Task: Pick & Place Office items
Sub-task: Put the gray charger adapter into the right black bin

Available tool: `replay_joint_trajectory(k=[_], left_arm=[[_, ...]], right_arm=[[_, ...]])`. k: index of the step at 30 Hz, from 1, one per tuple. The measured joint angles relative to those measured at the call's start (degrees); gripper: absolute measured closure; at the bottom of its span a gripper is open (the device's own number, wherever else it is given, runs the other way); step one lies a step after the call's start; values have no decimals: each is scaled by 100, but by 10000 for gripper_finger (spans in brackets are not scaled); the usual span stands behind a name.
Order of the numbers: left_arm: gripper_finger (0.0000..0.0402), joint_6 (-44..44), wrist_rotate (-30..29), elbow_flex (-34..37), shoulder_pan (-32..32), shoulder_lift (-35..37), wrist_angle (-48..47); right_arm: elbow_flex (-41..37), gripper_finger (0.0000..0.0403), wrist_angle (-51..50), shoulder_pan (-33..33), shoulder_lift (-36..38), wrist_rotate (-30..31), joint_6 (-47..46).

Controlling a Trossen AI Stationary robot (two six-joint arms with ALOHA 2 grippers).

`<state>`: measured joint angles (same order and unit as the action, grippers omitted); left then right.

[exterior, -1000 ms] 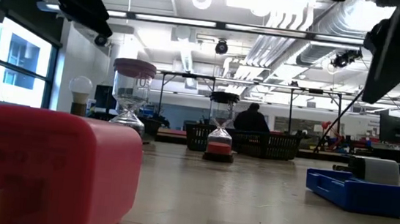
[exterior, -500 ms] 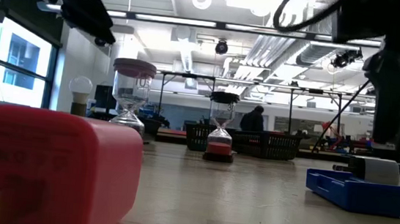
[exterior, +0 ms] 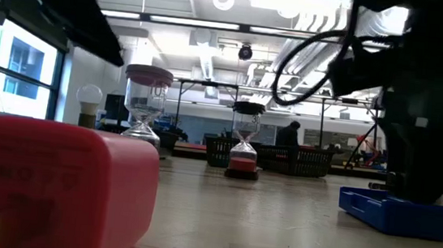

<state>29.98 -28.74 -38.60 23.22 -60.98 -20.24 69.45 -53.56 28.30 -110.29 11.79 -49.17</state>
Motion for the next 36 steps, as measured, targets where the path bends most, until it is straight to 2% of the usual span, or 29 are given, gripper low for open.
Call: replay_joint_trajectory(k=[4,7,10,16,21,25,28,32,36], left_arm=[[141,31,-5,150,0,1,42],[141,35,-4,256,0,1,183],[141,43,-3,324,0,1,292],[141,46,-3,329,0,1,277],[141,46,-3,329,0,1,277],[141,37,-3,329,0,1,279],[141,9,-3,329,0,1,280],[141,4,-3,329,0,1,287],[141,2,-1,329,0,1,290]], right_arm=[[11,134,27,-122,-130,-132,181],[7,149,35,-166,-135,-104,246],[4,184,61,-163,-141,-88,320],[-3,285,163,-174,-150,-320,406],[25,285,135,-112,-157,-137,404],[325,285,-316,-20,-186,116,400],[651,285,-1112,14,-154,454,398],[1052,285,-2377,-76,-15,1321,388],[1160,285,-2764,-607,417,2108,314]])
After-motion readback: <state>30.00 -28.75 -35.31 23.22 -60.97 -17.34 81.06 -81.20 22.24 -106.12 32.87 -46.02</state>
